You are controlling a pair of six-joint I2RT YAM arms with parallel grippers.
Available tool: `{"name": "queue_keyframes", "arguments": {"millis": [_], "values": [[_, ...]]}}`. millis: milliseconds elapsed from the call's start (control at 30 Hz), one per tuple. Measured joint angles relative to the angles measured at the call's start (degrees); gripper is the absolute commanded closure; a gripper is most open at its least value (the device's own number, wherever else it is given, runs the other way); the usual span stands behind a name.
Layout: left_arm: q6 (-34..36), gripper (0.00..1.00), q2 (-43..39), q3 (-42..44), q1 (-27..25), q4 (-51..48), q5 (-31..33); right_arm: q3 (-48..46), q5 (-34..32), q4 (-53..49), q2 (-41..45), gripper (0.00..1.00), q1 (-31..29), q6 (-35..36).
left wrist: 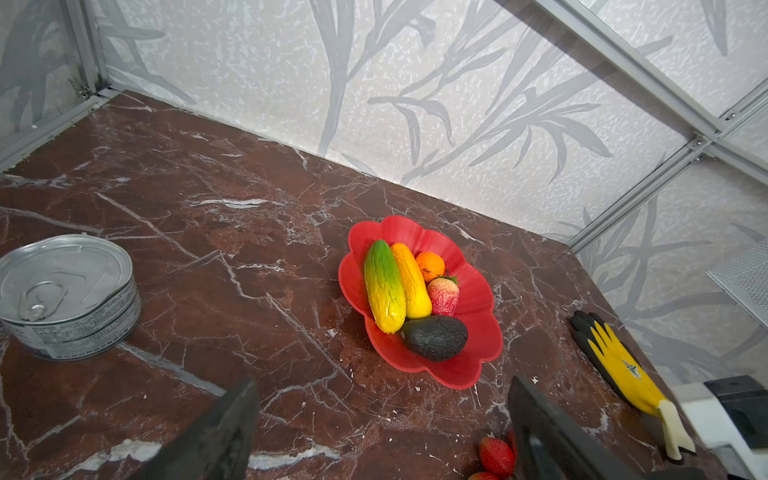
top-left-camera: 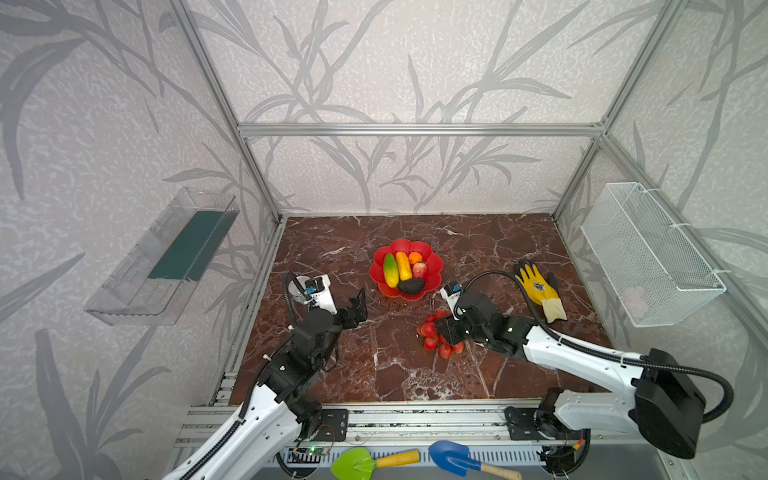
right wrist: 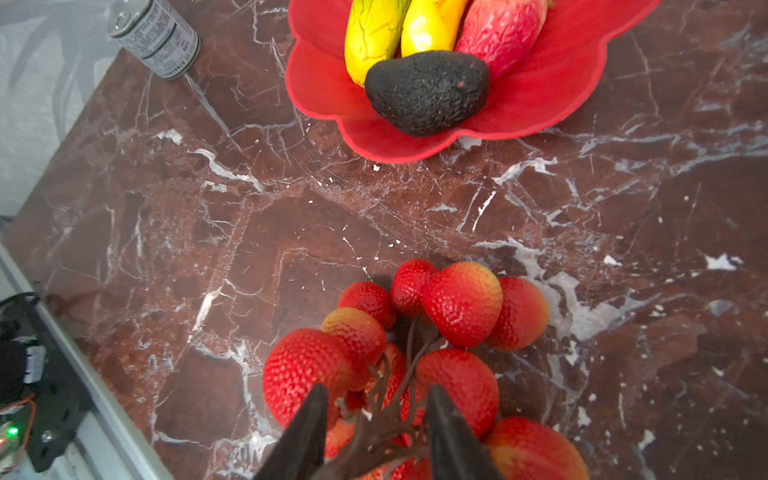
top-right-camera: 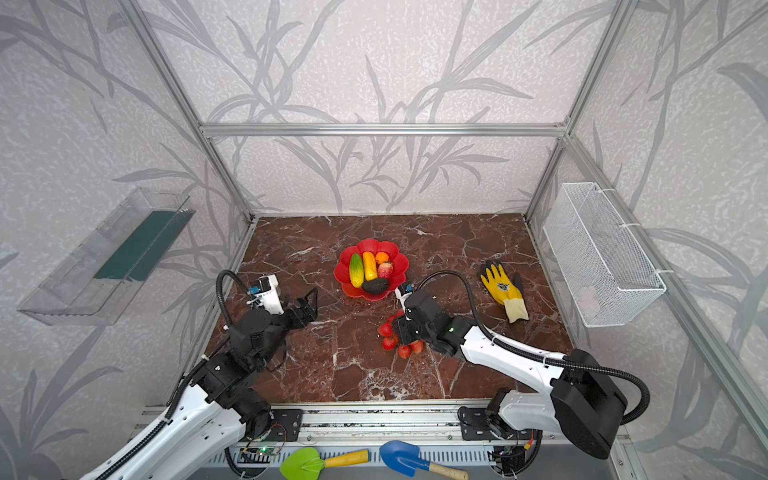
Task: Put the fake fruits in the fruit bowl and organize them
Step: 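Lift the strawberry bunch by its stem with the right gripper onto the bowl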
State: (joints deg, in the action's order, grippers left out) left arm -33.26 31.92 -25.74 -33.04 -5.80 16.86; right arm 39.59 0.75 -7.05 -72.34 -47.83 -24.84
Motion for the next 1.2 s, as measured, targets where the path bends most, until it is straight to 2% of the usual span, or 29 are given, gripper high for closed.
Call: {"name": "queue_keyframes", "arguments": {"millis": [200, 333, 500, 633, 767, 900, 1200], "values": [[-0.94, 0.06, 0.11, 0.07, 0.00, -0.22, -0.04, 0.17, -0.52, 1.51, -0.39, 0.99, -0.28, 0.15], [-0.92, 0.06, 0.87, 0.07, 0.00, -0.20, -0.44, 0.20, -0.96, 1.25, 1.01, 1.00, -0.35, 0.44], [-0.92, 0.06, 1.36, 0.07, 0.00, -0.15, -0.90, 1.57, -2.71, -2.38, 6.93, 1.00, -0.35, 1.70], [-0.87, 0.06, 1.09, 0.07, 0.00, -0.15, -0.98, 6.19, -3.74, -5.60, 10.38, 1.00, -0.35, 3.87], [-0.81, 0.06, 0.61, 0.09, 0.00, 0.00, -0.96, 12.72, -3.96, -6.80, 10.32, 1.00, -0.11, 6.34], [-0.76, 0.06, 0.22, 0.09, 0.00, 0.02, -0.96, 19.19, -2.80, -6.71, 5.88, 1.00, 1.53, 8.57], [0.13, 0.05, -3.13, 0.09, 0.00, -1.75, -0.87, 32.46, 2.82, -6.40, -12.85, 1.00, 7.13, 12.55]]}}
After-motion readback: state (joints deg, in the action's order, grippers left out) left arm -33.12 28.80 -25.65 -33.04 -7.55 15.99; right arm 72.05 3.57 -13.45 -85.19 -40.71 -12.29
